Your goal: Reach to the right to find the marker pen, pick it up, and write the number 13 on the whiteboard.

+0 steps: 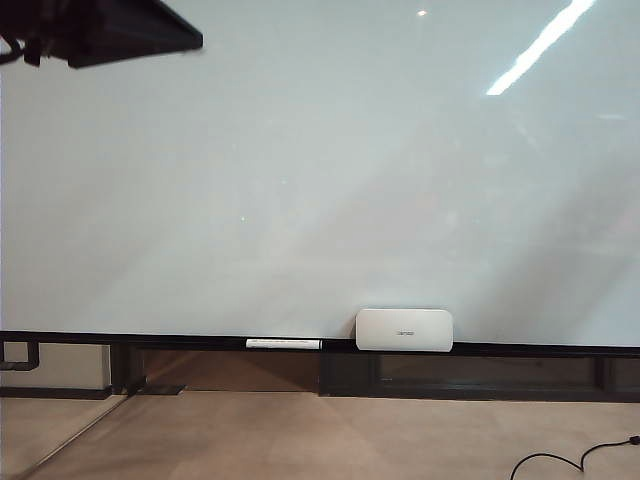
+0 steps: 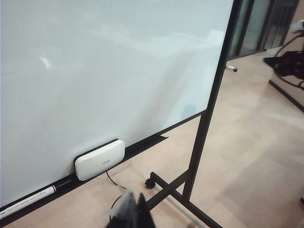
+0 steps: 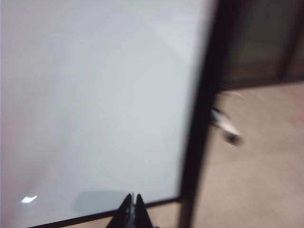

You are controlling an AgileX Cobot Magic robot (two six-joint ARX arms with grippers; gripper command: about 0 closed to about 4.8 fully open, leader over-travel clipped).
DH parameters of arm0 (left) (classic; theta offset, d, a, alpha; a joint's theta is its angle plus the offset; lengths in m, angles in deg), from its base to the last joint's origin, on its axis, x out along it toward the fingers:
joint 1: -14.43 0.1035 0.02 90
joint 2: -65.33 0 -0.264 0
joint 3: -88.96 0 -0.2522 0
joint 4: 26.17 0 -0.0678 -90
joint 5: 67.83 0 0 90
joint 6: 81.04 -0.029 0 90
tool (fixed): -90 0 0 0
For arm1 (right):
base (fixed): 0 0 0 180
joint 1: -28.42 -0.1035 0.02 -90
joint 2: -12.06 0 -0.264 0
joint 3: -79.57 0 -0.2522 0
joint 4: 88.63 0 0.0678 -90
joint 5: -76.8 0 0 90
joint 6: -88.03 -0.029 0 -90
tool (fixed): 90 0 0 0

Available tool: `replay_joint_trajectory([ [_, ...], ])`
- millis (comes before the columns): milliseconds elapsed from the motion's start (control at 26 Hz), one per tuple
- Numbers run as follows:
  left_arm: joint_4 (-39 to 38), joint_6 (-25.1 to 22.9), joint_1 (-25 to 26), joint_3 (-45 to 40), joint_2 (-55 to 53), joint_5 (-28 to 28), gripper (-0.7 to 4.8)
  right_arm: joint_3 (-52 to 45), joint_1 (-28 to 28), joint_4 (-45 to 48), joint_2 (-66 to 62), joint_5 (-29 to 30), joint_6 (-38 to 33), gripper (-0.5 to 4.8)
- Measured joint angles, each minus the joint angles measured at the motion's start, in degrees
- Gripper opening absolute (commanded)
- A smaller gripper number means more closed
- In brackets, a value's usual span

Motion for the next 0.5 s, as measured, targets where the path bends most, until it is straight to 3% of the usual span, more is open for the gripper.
replay_joint_trajectory([
  [154,1.8,-0.5,-0.1,0.0,-3.3,0.1,-0.06,0.2,3.0,6.2,-5.3,-0.9,-2.9,-0.05],
  [307,3.4,-0.8,0.0,0.0,-6.6,-0.5,-0.06,1.1,4.3,6.7,-11.0,-6.1,-3.1,-0.01],
  [499,4.4,-0.9,0.0,0.5,-9.0,-0.4,-0.06,1.8,4.9,6.5,-13.1,-5.4,-6.8,-0.01],
])
